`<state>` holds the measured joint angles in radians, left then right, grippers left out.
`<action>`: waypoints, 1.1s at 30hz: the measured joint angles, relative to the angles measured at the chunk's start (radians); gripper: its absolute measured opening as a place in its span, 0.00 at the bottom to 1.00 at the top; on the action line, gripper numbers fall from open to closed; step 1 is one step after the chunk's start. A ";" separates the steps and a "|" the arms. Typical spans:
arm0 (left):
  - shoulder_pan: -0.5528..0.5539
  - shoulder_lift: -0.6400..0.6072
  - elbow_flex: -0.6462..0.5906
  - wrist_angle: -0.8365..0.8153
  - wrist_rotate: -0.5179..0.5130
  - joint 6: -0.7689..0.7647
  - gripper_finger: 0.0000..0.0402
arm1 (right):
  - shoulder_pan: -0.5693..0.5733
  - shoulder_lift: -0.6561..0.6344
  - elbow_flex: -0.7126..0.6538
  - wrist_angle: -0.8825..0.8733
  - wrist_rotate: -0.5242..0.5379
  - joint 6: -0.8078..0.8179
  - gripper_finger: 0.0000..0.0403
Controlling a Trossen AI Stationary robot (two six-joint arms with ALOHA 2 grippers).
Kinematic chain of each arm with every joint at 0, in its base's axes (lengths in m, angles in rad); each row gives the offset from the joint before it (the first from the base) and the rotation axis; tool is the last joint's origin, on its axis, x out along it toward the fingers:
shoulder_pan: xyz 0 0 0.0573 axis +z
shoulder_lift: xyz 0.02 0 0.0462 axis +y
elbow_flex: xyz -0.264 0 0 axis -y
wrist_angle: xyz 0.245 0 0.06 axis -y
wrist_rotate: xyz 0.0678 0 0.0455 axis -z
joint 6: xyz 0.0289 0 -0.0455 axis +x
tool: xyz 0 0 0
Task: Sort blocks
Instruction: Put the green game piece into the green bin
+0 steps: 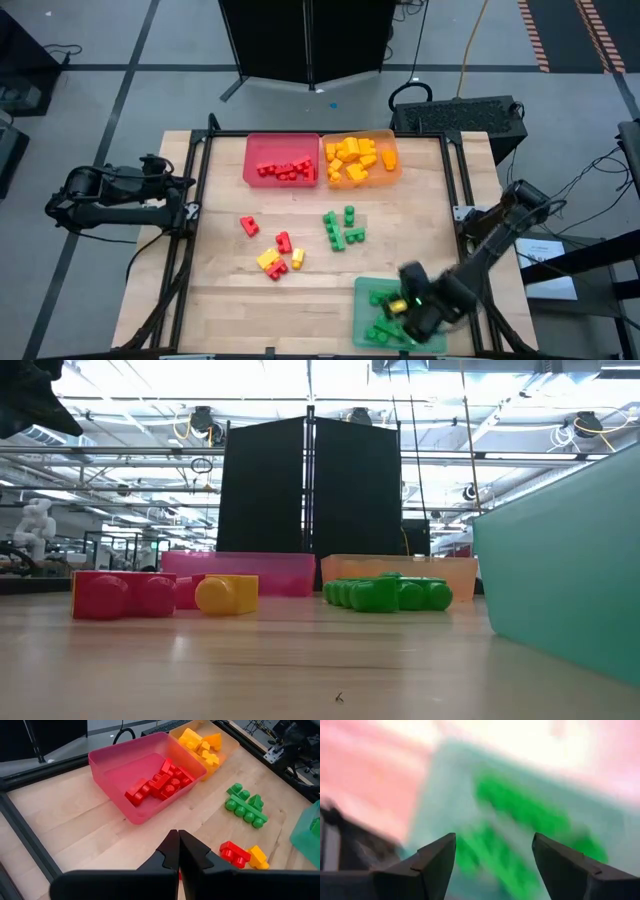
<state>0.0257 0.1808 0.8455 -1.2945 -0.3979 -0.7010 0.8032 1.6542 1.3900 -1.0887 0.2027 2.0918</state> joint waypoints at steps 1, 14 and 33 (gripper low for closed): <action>0.000 0.000 0.000 0.000 0.000 0.000 0.00 | -0.036 -0.002 0.009 -0.014 0.055 -0.040 0.64; 0.000 0.000 0.000 -0.001 0.002 -0.001 0.00 | -0.528 0.029 0.012 0.019 0.061 -1.358 0.65; 0.000 0.000 0.000 -0.002 0.008 0.000 0.00 | -0.675 0.029 -0.266 0.331 -0.019 -1.819 0.65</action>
<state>0.0257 0.1809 0.8455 -1.2968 -0.3901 -0.7010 0.1284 1.6836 1.1241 -0.7577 0.1841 0.2729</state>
